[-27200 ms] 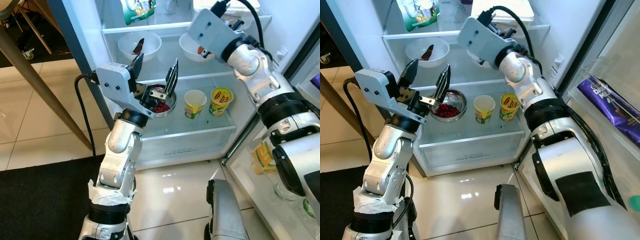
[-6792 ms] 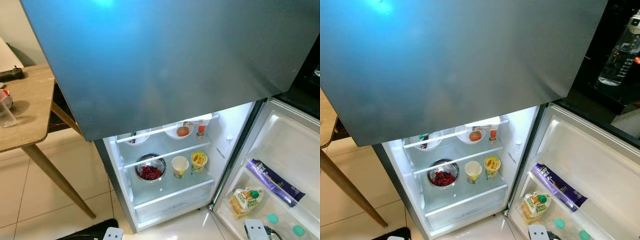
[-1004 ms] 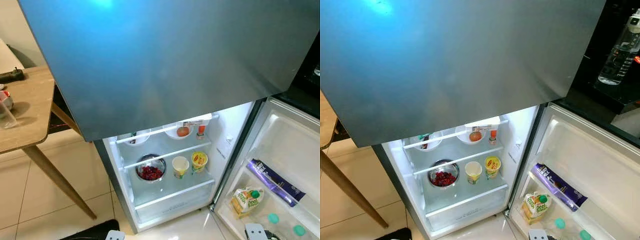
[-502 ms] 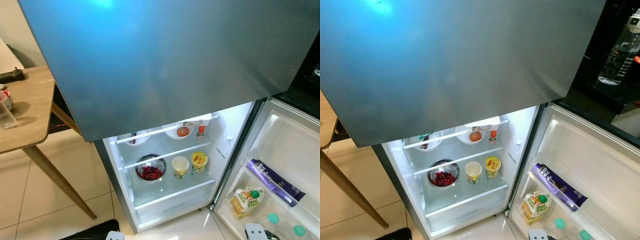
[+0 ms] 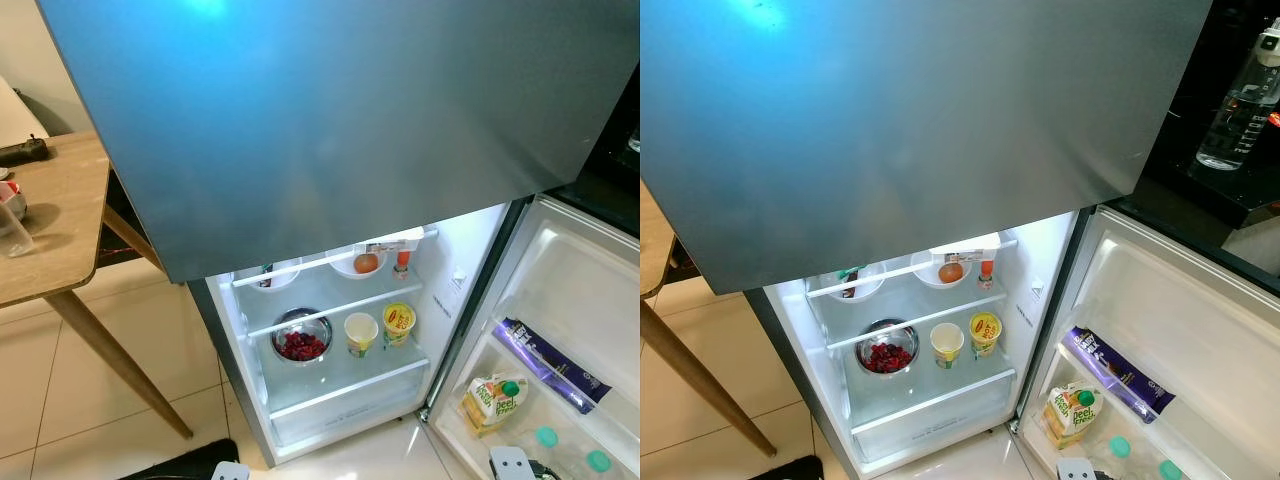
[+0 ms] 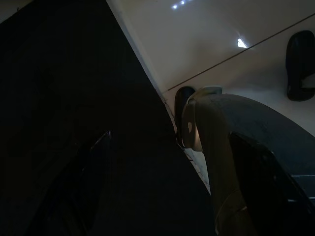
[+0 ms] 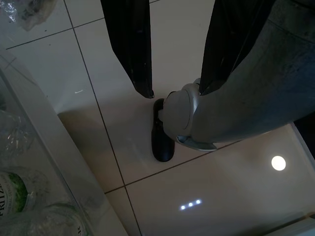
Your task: Restocking fridge
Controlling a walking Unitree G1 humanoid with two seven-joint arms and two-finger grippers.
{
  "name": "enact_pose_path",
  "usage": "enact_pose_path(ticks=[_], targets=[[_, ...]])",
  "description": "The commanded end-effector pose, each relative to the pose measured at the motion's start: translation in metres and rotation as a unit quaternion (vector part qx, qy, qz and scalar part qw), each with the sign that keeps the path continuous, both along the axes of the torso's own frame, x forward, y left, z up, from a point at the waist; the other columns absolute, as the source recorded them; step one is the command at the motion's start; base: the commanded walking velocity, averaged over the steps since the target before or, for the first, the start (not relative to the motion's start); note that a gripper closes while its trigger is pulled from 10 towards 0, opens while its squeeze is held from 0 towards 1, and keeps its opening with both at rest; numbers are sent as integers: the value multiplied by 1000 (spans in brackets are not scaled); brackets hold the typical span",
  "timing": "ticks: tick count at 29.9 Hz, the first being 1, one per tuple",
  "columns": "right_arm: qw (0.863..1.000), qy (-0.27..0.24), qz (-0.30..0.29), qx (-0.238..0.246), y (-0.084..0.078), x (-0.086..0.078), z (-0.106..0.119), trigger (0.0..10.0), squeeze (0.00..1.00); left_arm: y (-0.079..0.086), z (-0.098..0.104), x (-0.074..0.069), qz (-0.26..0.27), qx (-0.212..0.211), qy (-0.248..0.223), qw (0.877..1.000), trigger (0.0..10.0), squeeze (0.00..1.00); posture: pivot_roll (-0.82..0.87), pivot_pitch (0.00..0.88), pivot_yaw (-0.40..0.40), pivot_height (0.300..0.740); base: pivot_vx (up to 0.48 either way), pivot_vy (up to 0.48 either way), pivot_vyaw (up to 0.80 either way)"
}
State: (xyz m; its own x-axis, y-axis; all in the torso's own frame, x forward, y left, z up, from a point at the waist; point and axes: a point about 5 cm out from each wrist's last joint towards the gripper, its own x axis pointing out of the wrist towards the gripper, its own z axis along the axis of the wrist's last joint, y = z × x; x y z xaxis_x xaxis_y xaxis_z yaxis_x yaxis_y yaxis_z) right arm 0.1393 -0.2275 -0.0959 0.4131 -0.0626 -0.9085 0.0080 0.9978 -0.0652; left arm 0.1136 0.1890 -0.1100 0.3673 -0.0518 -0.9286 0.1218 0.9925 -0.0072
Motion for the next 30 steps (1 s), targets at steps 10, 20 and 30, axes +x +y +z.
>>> enact_pose_path(ticks=[10, 20, 30], targets=[[1000, 8, 5, 1, 3, -4, -2, 10000, 0, 3, 0, -3, -1, 3, 7, 1000, 10000, 0, -65, 0, -16, 740, 0, 0, 0], [1000, 7, 6, 0, 2, -2, -1, 10000, 0, -1, -1, -3, 2, -2, 9, 1000, 10000, 0, -61, 0, -19, 740, 0, 0, 0], [1000, 6, 6, 0, 2, -2, -1, 10000, 0, 4, -1, -3, 2, 2, 7, 1000, 10000, 0, -61, 0, -18, 740, 0, 0, 0]])
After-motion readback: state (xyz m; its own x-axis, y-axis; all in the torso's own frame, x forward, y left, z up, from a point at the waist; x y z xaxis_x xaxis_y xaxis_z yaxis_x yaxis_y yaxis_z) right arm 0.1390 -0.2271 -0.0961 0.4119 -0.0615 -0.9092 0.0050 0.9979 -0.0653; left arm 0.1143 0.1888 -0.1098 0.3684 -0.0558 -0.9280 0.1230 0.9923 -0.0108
